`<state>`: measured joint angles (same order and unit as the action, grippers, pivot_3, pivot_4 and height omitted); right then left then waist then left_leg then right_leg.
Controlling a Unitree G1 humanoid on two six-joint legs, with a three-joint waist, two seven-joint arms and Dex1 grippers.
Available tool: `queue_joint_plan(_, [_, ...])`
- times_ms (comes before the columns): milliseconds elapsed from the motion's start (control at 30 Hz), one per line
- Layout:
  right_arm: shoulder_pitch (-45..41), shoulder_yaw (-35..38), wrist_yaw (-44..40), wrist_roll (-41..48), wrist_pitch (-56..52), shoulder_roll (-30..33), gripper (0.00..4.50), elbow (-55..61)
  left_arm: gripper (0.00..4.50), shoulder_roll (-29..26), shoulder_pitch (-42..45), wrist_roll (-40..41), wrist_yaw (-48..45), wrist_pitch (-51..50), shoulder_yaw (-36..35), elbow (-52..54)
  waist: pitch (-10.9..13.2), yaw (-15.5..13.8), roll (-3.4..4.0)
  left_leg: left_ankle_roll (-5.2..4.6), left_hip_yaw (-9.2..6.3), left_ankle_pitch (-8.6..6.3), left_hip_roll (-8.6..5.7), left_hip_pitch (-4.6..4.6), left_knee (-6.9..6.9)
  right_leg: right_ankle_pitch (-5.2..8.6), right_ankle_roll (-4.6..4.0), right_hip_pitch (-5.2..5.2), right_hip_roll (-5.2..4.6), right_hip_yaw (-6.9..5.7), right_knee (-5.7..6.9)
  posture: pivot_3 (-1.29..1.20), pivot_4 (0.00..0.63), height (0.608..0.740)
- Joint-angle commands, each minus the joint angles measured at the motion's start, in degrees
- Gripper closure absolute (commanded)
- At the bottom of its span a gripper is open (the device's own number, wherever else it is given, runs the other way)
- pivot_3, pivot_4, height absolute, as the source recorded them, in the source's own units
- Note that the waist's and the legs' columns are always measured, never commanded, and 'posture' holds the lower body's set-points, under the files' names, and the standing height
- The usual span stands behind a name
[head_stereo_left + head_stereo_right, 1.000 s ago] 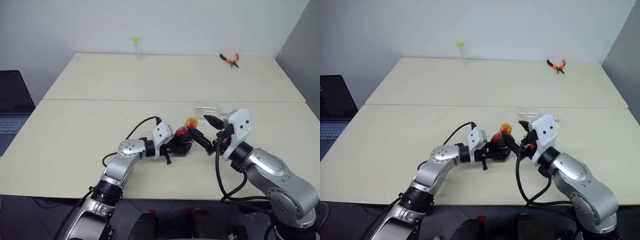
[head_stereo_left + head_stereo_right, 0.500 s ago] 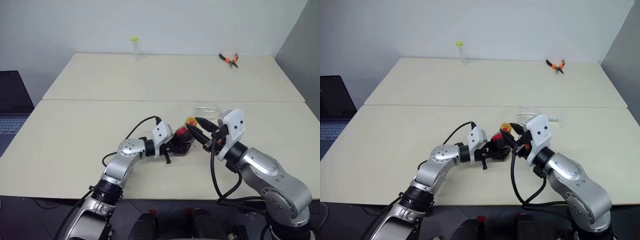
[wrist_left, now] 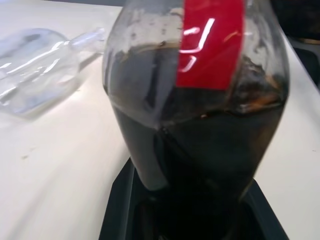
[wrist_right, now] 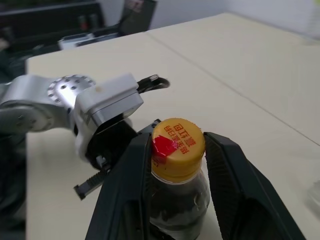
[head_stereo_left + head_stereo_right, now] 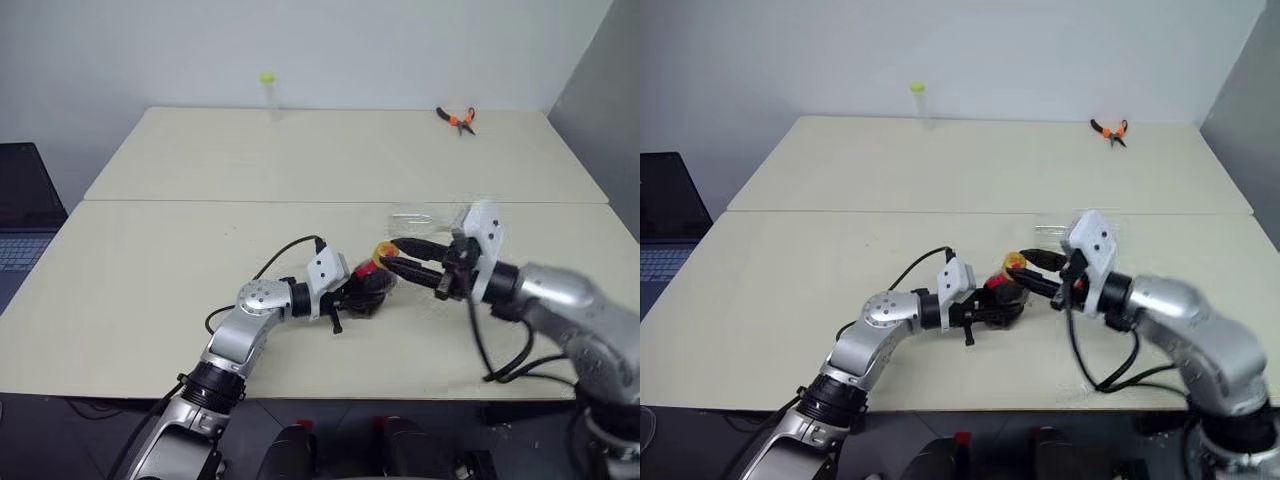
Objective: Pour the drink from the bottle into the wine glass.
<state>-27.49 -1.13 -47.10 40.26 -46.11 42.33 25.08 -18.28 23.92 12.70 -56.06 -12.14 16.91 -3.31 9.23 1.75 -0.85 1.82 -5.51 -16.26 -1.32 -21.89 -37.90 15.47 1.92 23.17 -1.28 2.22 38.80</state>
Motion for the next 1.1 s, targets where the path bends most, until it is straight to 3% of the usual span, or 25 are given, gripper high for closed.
queue_joint_plan(33, [-6.3, -3.3, -12.9, -5.3, 4.9, 5.9, 3.26, -12.1, 3.76, -0.7, 0.3, 2.3, -2.8, 0.2, -0.1, 5.6, 0.0, 0.1, 0.00, 0.00, 0.00, 0.00, 0.01, 0.00, 0.03, 0.00, 0.00, 0.01, 0.00, 0.00, -0.02, 0.00, 0.150, 0.740])
queue_joint_plan(233, [-13.1, -8.6, -24.0, -7.0, 6.7, 9.3, 3.26, -19.5, 3.76, -1.2, -0.1, 2.4, -2.9, -0.6, 0.2, 6.9, 0.0, -0.1, -0.02, 0.00, 0.00, 0.00, 0.03, -0.04, 0.00, 0.00, 0.00, 0.03, -0.05, 0.02, -0.05, 0.00, 0.150, 0.740])
queue_joint_plan(400, [-10.8, -5.9, -21.6, -4.5, 3.8, 8.0, 1.59, -15.0, 3.76, -0.9, -0.5, 2.3, -2.3, -0.8, 0.0, 7.1, 0.0, -0.2, -0.02, 0.01, -0.04, 0.00, 0.02, -0.09, -0.04, 0.00, -0.01, 0.03, -0.11, 0.00, -0.05, 0.00, 0.150, 0.740])
queue_joint_plan(500, [-5.4, 2.5, -13.3, 0.5, 0.9, 5.2, 0.58, -6.9, 3.76, -0.8, -0.3, 2.0, -1.7, -0.6, -0.4, 6.3, 0.0, -0.4, -0.03, 0.01, -0.09, 0.00, 0.02, -0.12, -0.03, 0.00, -0.01, 0.05, -0.12, 0.01, -0.06, 0.00, 0.150, 0.740])
queue_joint_plan(633, [3.9, 14.2, 1.1, 5.7, -2.0, 0.4, 0.54, 7.6, 3.76, -0.8, 0.2, 1.6, -0.8, -0.1, -1.6, 4.6, 0.0, -0.7, -0.03, 0.02, -0.14, 0.01, 0.00, -0.21, -0.05, 0.00, 0.00, 0.08, -0.15, 0.03, -0.05, 0.00, 0.150, 0.740])
queue_joint_plan(700, [7.0, 16.5, 7.6, 8.3, -3.4, -2.4, 0.54, 13.8, 3.76, -0.7, 0.4, 1.6, -0.4, 0.0, -1.8, 4.1, 0.0, -0.8, -0.03, 0.02, -0.21, 0.01, 0.01, -0.21, -0.06, 0.00, 0.00, 0.04, -0.15, 0.05, -0.06, 0.00, 0.150, 0.740])
queue_joint_plan(867, [7.6, 7.1, 25.3, 2.6, -1.5, -15.6, 0.54, 21.2, 3.76, 0.0, 1.3, 1.2, -0.2, 0.6, -1.9, 2.1, 0.0, 0.0, 0.00, 0.02, -0.11, 0.01, 0.05, -0.05, 0.00, 0.00, 0.00, 0.04, -0.07, 0.03, 0.07, 0.00, 0.150, 0.740])
queue_joint_plan(967, [6.9, -2.5, 29.2, -10.3, 3.6, -17.2, 0.54, 17.3, 3.76, 0.8, 2.4, 0.8, -0.2, 1.3, -1.8, 0.4, 0.0, 0.0, 0.01, 0.03, -0.09, 0.02, 0.01, -0.06, 0.00, 0.00, 0.00, 0.07, -0.05, 0.02, 0.06, 0.00, 0.150, 0.740])
queue_joint_plan(1100, [8.0, -3.0, 30.8, -15.3, 7.0, -18.2, 0.54, 13.7, 3.76, 1.2, 3.2, 0.8, -0.2, 2.0, -1.8, -0.8, 0.0, -0.2, 0.00, 0.12, -0.04, 0.06, -0.04, -0.09, -0.03, 0.00, 0.00, 0.07, -0.10, 0.03, 0.00, 0.00, 0.150, 0.740])
